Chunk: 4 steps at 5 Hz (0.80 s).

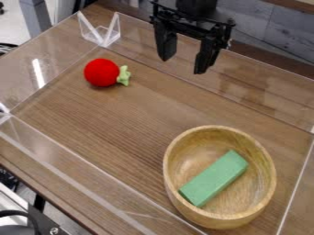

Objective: Move the red fruit to the right

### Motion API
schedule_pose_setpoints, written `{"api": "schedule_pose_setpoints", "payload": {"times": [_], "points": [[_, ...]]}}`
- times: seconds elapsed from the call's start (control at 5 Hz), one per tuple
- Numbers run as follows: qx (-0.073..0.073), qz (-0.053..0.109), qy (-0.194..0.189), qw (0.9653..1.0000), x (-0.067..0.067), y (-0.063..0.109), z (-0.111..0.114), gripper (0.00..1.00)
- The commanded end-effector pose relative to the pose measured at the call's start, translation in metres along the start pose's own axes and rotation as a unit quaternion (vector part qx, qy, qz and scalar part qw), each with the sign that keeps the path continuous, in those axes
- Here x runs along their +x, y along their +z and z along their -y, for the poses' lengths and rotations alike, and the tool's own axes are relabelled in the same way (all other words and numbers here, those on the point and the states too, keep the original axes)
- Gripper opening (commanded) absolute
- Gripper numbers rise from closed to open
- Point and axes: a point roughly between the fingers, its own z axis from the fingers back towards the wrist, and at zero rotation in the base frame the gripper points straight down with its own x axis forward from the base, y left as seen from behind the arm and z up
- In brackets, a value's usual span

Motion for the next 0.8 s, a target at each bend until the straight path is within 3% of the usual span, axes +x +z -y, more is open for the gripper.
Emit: {"api": "schedule_pose_setpoints", "payload": {"times": [0.0,0.6], "points": [[0.002,-0.010,-0.009,0.9999,-0.002,-0.005,-0.006,1.00],[0.016,0.008,-0.028,0.9994,-0.003,-0.019,-0.086,1.00]]}}
